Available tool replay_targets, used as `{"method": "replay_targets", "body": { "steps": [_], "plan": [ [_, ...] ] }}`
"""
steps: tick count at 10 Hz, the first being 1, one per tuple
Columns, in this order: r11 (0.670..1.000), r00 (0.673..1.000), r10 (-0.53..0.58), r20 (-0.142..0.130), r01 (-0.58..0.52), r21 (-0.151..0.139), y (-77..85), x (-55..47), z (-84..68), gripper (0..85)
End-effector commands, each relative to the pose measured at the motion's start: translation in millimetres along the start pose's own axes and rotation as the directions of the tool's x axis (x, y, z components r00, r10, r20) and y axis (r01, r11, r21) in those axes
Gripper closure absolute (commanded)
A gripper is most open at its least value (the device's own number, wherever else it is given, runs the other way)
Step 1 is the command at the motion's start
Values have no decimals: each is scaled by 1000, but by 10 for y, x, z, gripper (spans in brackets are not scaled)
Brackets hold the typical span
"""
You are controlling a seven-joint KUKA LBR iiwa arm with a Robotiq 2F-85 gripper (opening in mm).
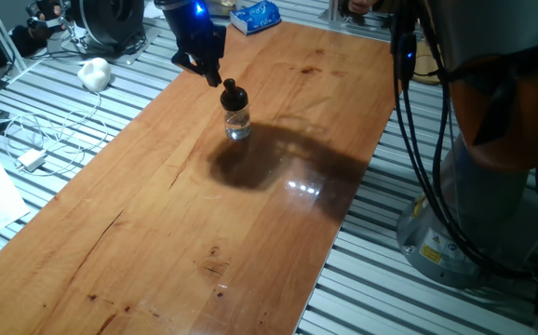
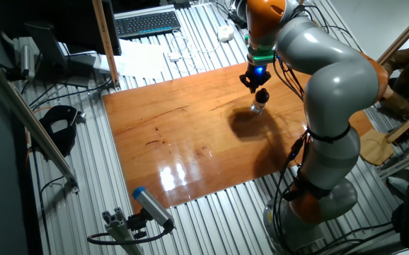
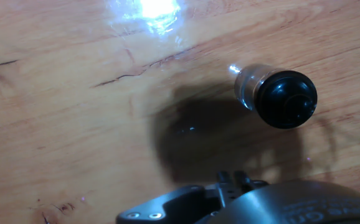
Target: Screw the lid onto the jar
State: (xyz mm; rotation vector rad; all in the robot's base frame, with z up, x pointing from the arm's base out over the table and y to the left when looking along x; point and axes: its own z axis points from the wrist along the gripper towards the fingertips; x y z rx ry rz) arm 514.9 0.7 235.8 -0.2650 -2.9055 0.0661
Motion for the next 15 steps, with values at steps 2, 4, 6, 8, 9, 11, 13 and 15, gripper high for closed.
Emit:
{"method": "replay_targets", "body": {
  "steps": [2,4,6,8,9,11,13,15],
  "plan": [
    [1000,1000,9,0,-9,0,0,0,0,850],
    [1000,1000,17,1,-17,0,0,0,0,850],
    [1000,1000,17,3,-17,-1,0,1,0,850],
    [1000,1000,1,13,-1,2,1,2,1,850],
    [999,997,-36,64,35,6,1,2,1,850],
    [995,988,-95,121,98,-21,1,2,1,850],
    [993,985,-110,135,113,-20,1,2,1,850],
    [992,979,-123,162,125,-2,1,2,1,850]
  ]
}}
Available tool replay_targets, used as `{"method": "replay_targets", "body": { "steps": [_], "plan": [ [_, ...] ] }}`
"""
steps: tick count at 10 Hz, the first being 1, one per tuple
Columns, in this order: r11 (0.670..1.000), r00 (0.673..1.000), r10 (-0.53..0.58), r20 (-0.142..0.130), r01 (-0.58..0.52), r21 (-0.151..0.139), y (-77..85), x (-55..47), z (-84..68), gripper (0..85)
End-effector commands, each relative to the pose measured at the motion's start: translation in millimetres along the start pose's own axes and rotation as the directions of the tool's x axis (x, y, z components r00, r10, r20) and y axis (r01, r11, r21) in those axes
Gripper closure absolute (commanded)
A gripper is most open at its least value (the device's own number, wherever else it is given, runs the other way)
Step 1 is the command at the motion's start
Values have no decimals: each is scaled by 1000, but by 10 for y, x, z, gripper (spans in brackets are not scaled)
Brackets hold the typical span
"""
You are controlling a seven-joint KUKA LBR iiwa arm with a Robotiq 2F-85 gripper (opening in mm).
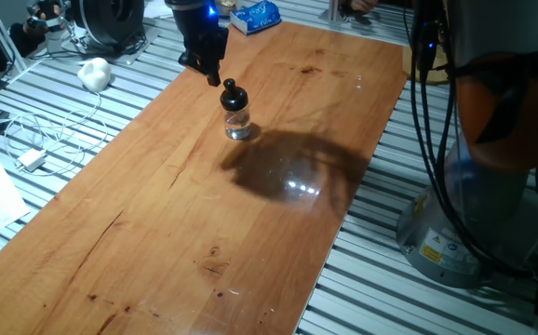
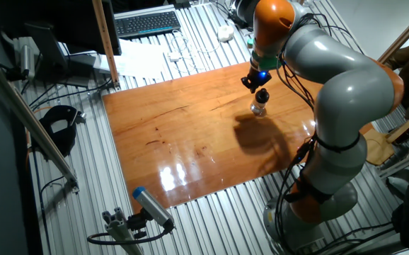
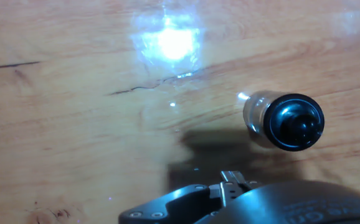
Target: Screw the lid onto the jar
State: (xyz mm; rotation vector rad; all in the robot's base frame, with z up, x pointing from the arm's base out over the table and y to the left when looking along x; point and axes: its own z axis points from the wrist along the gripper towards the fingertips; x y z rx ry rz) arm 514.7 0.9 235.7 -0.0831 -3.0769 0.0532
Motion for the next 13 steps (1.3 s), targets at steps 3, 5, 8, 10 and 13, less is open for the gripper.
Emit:
{"method": "replay_targets", "body": {
  "steps": [3,5,8,10,13],
  "plan": [
    [1000,1000,-20,14,20,-9,0,-1,0,850],
    [1000,1000,-24,13,24,7,0,-1,0,850],
    [999,999,-2,-41,0,-50,0,-1,0,850],
    [1000,999,12,-45,-12,-2,0,-1,0,850],
    [998,998,-54,-38,55,39,0,-1,0,850]
  ]
}}
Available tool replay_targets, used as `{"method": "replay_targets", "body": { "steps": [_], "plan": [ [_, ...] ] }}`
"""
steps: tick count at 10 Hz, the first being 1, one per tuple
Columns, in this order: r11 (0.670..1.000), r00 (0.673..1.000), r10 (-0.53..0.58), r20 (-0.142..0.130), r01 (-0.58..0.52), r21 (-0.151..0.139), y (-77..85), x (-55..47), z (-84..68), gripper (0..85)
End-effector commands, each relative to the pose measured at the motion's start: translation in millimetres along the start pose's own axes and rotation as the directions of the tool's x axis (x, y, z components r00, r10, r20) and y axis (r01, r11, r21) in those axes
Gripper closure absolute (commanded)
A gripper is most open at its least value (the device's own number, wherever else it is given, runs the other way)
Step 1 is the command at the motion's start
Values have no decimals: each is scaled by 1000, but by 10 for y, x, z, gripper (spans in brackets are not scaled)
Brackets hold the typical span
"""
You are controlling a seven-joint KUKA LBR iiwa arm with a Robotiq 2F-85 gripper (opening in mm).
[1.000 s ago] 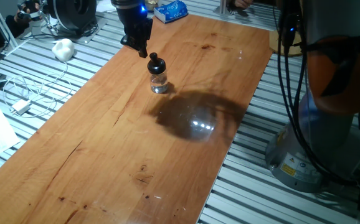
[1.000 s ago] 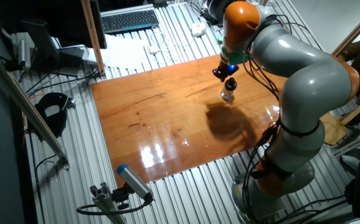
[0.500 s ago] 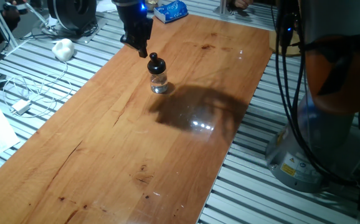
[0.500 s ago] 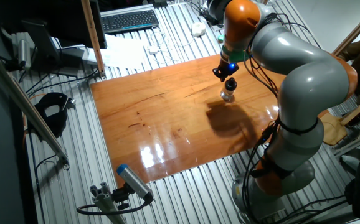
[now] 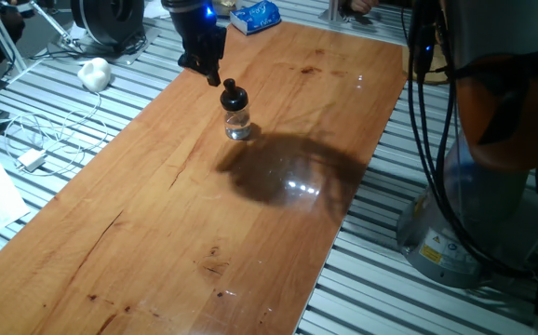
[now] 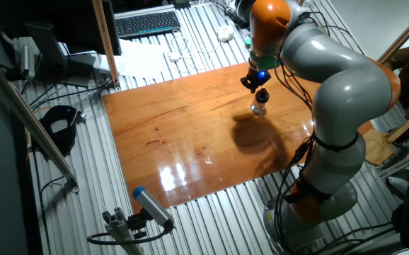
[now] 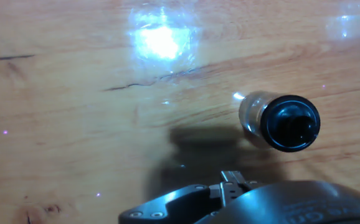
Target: Screw the lid onto the jar
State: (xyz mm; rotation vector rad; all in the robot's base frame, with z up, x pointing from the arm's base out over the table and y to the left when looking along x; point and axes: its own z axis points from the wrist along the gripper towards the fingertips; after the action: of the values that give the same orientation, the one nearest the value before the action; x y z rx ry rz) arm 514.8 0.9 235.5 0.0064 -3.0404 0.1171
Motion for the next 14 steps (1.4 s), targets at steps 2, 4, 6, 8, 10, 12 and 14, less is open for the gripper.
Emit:
{"method": "replay_targets", "body": {
  "steps": [2,4,6,8,10,12,14],
  "plan": [
    [1000,1000,13,24,-13,24,0,1,-2,680],
    [998,999,-2,53,-1,55,-125,-3,83,510],
    [1000,997,-9,76,7,24,-316,-45,236,510],
    [1000,998,-23,65,21,17,-425,-125,247,510],
    [1000,998,-26,56,25,15,-525,-227,311,340],
    [999,997,-33,65,33,13,-613,-315,393,340],
    [999,997,-38,71,37,13,-678,-376,444,340]
  ]
}}
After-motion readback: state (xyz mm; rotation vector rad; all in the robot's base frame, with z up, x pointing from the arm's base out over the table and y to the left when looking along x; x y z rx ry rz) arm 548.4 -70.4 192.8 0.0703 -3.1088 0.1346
